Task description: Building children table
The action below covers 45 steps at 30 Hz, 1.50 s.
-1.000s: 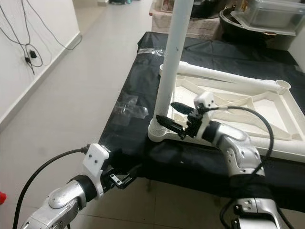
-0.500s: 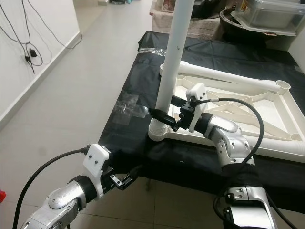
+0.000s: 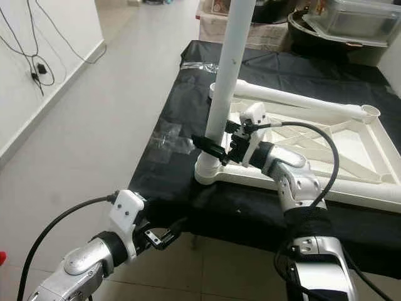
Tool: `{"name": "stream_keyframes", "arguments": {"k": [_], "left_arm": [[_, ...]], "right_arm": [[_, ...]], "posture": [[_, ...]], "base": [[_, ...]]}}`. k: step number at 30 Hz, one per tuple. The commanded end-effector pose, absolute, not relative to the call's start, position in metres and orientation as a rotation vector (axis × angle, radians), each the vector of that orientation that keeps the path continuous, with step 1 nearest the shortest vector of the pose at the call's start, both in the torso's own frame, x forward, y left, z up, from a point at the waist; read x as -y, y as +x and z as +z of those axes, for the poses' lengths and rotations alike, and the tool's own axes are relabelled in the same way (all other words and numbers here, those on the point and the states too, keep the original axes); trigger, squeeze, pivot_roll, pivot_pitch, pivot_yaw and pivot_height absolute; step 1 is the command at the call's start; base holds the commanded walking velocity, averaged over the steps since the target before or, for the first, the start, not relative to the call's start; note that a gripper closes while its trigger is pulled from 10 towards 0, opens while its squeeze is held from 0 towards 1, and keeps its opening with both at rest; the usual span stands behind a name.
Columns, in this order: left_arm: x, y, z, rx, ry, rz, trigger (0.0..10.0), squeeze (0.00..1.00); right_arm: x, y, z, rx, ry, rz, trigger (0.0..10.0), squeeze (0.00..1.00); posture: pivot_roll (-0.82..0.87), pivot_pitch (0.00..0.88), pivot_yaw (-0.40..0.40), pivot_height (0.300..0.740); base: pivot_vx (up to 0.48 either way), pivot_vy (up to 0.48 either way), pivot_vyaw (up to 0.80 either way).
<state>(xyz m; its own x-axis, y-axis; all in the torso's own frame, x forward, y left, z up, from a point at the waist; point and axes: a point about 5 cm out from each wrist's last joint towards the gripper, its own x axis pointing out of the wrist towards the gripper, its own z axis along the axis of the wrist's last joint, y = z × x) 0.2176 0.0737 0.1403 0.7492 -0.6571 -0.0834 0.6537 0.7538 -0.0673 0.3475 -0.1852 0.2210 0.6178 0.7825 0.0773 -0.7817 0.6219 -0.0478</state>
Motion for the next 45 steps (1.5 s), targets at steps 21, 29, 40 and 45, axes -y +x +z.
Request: {"name": "stream_keyframes", "arguments": {"k": [21,29,40,45], "left_arm": [[-0.071,0.215,0.141,-0.112,-0.054,-0.724,10.0,0.0],[-0.071,0.215,0.141,-0.114,-0.054,-0.723,10.0,0.0],[-0.071,0.216,0.141,-0.113,-0.052,-0.725,10.0,0.0],[-0.071,0.217,0.141,-0.112,-0.053,-0.725,10.0,0.0]], "right_arm": [[0.171,0.354,0.22,0.116,-0.009,0.921,0.0,0.0],[0.169,0.353,0.217,0.119,-0.014,0.917,0.0,0.0],[0.172,0.336,0.191,0.115,-0.025,0.696,0.0,0.0],[0.182,0.335,0.177,0.072,-0.022,0.417,0.0,0.0]], "posture": [[0.17,0.142,-0.102,0.74],[0.17,0.145,-0.101,0.74],[0.17,0.142,-0.1,0.74],[0.16,0.134,-0.094,0.74]], "base": [[0.0,0.0,0.0],[0.0,0.0,0.0],[0.0,0.0,0.0],[0.0,0.0,0.0]]}}
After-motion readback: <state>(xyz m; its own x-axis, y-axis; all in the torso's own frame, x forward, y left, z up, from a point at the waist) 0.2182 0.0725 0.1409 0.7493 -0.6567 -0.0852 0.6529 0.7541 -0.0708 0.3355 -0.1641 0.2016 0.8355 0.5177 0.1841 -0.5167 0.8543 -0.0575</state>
